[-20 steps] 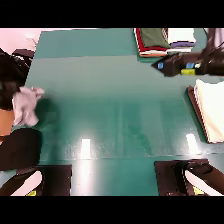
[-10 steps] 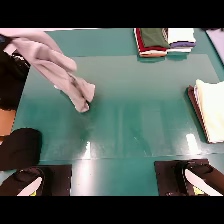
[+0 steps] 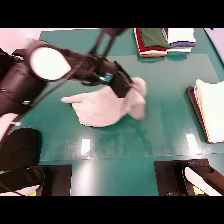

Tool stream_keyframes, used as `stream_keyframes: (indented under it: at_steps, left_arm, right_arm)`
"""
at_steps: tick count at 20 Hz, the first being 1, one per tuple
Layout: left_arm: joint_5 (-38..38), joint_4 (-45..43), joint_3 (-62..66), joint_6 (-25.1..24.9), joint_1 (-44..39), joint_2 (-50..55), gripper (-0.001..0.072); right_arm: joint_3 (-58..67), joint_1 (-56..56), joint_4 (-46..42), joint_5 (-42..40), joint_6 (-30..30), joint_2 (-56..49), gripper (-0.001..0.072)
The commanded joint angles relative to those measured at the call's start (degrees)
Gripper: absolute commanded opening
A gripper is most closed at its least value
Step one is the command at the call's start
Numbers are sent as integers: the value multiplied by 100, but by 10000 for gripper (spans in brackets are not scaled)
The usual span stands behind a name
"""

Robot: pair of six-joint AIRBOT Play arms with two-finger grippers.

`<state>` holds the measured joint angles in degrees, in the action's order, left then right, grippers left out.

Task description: Fold the shirts.

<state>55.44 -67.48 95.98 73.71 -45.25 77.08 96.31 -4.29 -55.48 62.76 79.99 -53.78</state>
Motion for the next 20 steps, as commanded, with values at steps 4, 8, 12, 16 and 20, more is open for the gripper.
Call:
stream_keyframes:
  at_steps: [4,8,12,16,20]
  left_arm:
    - [726,321,555,107,1104,365,568]
    - [1788,328,442,468,2953,326,568]
    - [2050,326,-92,553,4153,326,568]
    - [2011,323,-728,577,4489,328,568]
    - [1777,345,-1279,577,4489,328,568]
  right_arm:
    - [0,-411,-15,715,13,-13,14]
    - [-625,-968,-17,1679,4,-66,13]
    - [-2583,-1687,-26,1821,-170,-79,15]
    - [-4319,-1976,2,1722,-459,-614,435]
    - [-5025,-1349,0,1458,-765,-1366,436]
